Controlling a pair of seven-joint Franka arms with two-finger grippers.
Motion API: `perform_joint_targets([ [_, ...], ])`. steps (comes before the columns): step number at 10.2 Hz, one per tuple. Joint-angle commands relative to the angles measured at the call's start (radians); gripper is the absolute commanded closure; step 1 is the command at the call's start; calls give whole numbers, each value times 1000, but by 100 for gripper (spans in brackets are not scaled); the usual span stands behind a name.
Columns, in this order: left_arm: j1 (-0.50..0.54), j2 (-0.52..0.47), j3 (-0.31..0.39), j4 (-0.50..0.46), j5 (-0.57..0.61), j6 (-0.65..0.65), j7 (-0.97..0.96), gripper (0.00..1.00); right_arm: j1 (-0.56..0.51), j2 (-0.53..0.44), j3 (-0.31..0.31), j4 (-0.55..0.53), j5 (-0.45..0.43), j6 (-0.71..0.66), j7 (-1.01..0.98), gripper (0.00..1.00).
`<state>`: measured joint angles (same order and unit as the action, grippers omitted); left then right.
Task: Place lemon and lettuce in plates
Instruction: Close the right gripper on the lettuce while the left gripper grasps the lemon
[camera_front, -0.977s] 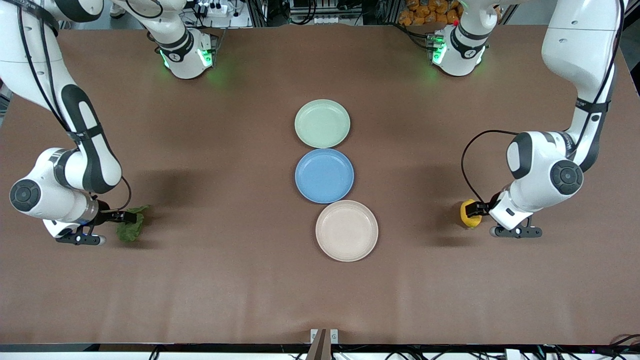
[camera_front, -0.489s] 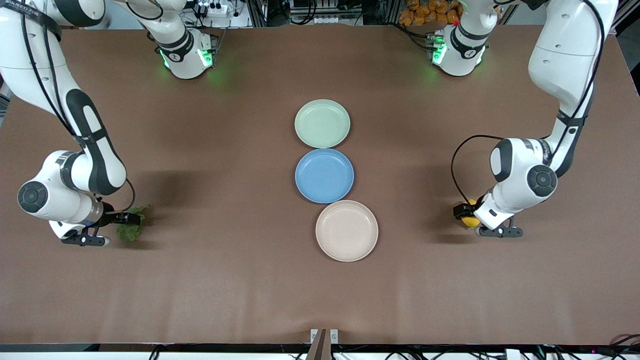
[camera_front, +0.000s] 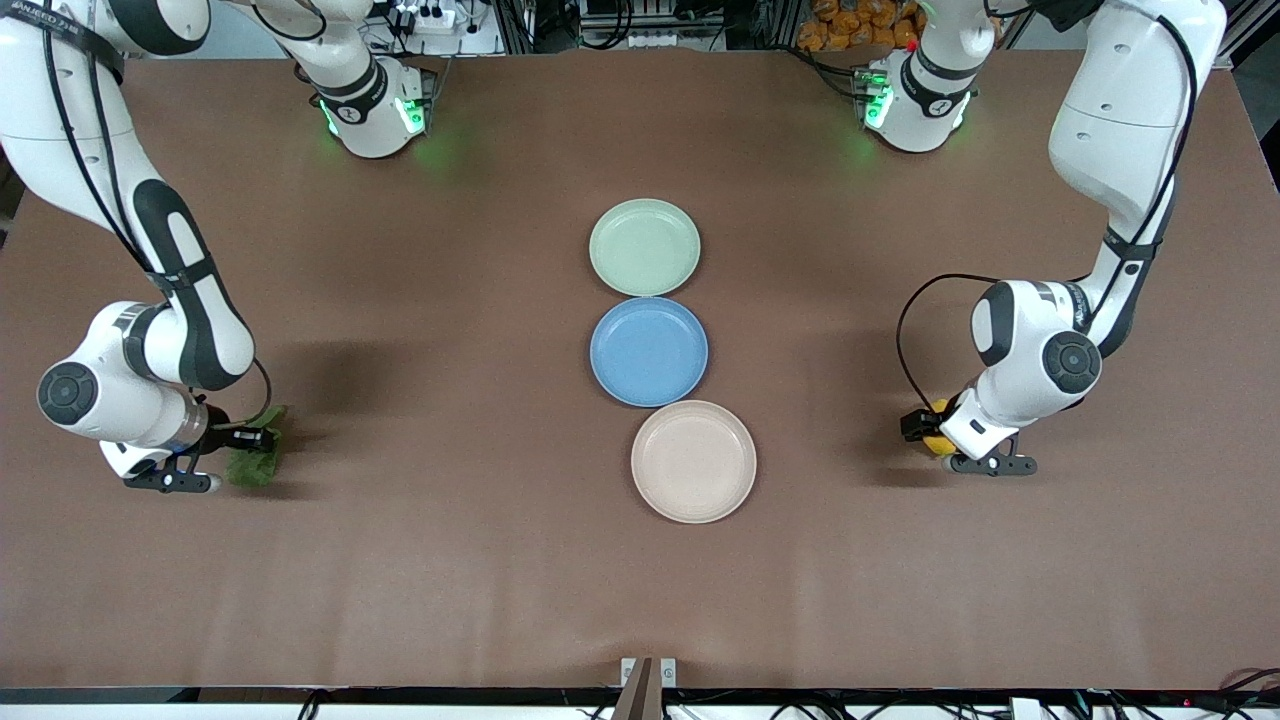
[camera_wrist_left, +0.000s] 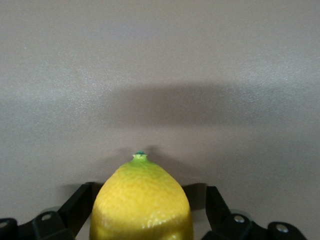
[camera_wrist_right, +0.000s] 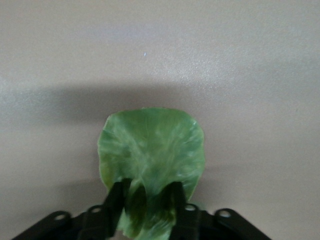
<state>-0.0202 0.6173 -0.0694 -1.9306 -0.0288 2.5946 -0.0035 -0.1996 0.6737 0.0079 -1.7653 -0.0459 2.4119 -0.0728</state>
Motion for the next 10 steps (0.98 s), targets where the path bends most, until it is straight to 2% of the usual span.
perform_joint_targets([
  [1, 0, 16, -7, -10, 18, 33, -4, 0, -18, 12, 14, 7, 8, 13, -7, 100],
  [2, 0, 13, -7, -16, 18, 33, -3, 10, -15, 7, 14, 7, 8, 4, -7, 100],
  [3, 0, 13, -7, -22, 20, 35, 2, 27, -9, -6, 15, 7, 8, -6, -5, 100],
  [7, 0, 12, -6, -37, 21, 33, 16, 61, -4, -115, 72, 6, 30, -173, 14, 100],
  [9, -1, -5, -6, -33, 23, 27, 31, 64, 6, -184, 115, -35, 101, -209, 56, 100],
  [10, -3, -36, -4, -31, 23, 10, 33, 64, 32, -210, 130, -51, 101, -211, 117, 100],
])
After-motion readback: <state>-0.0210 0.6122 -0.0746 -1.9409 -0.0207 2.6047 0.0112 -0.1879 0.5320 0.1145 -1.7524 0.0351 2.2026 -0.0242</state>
